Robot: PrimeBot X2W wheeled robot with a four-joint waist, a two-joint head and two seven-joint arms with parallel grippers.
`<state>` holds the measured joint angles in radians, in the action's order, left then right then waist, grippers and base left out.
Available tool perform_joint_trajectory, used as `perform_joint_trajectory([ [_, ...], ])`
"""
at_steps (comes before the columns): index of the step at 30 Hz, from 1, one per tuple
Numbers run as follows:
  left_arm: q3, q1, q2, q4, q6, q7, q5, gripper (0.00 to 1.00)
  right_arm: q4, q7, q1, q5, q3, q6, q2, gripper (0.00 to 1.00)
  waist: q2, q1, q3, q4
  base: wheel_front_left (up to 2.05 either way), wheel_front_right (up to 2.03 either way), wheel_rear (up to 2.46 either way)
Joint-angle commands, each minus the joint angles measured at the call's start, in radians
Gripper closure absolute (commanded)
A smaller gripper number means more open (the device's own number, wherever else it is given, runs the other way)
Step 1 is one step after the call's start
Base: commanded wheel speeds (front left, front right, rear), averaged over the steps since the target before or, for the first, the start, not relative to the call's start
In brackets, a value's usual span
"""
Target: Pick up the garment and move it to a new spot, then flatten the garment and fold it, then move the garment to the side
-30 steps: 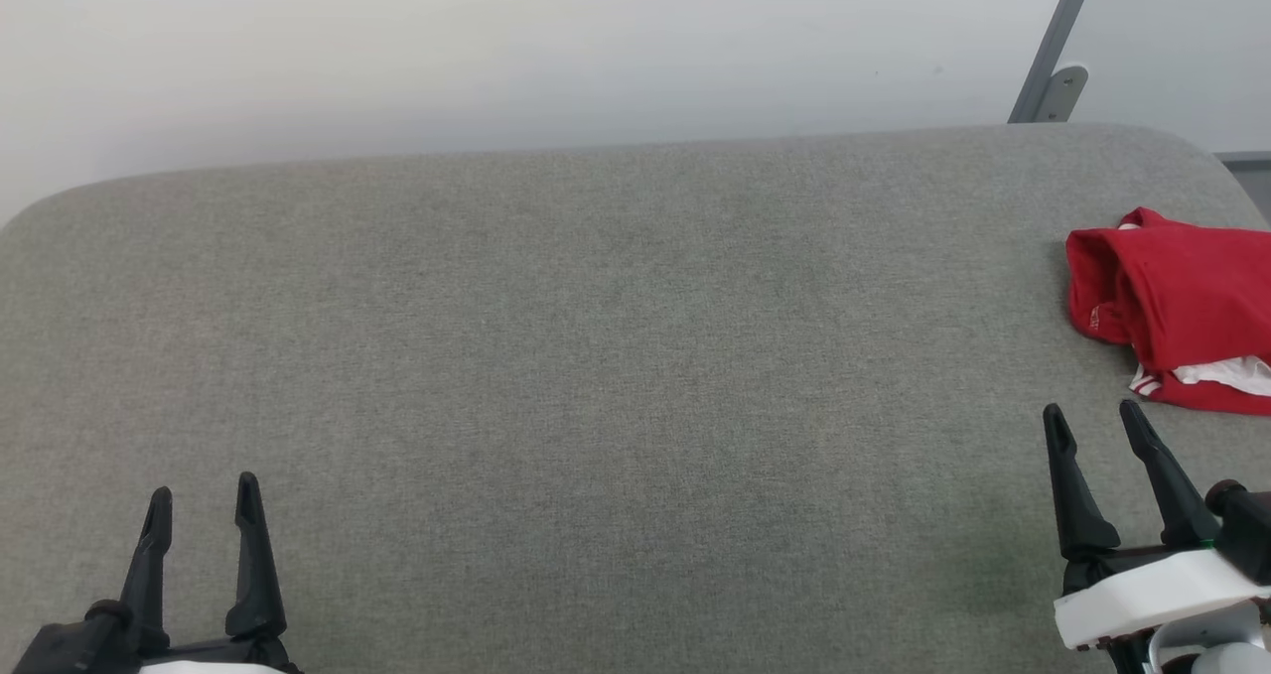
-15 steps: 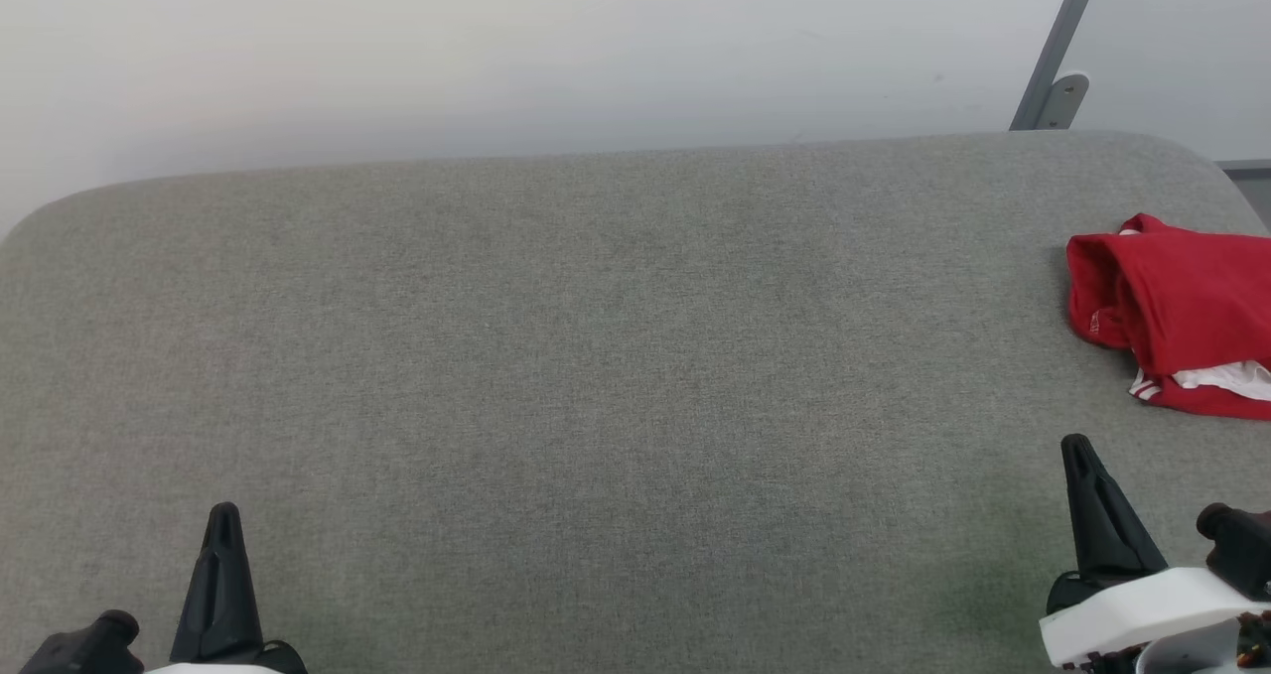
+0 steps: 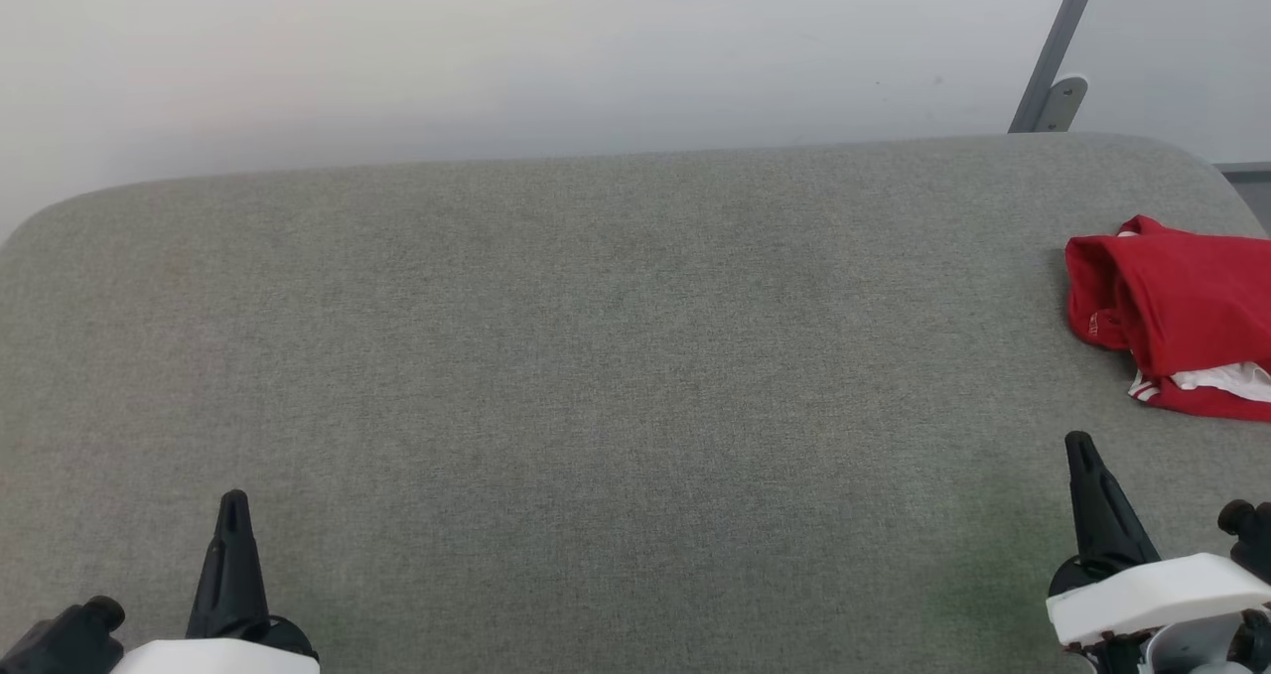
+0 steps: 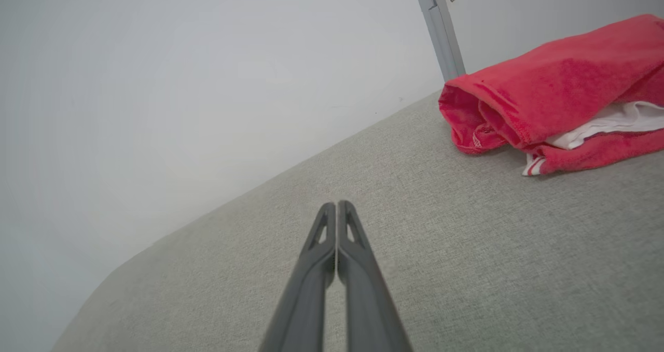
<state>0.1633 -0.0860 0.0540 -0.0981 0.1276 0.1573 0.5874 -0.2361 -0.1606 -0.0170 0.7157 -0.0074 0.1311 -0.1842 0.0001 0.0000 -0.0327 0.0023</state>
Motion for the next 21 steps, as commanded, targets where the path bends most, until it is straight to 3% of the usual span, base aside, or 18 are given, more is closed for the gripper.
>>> perform_joint_trajectory([
  [1,-0.001,0.028,0.005,0.006,0.001,-0.009,0.047,1.00,0.010,0.011,-0.029,0.039,-0.010,0.000,0.001,1.00,-0.0001,0.0000,0.000,0.000,0.00,0.00,0.00],
  [21,-0.015,0.078,0.003,-0.036,0.002,-0.083,0.321,1.00,0.006,0.085,-0.049,0.279,-0.038,0.000,0.038,1.00,-0.0001,0.0000,0.006,0.000,0.00,0.00,0.00],
])
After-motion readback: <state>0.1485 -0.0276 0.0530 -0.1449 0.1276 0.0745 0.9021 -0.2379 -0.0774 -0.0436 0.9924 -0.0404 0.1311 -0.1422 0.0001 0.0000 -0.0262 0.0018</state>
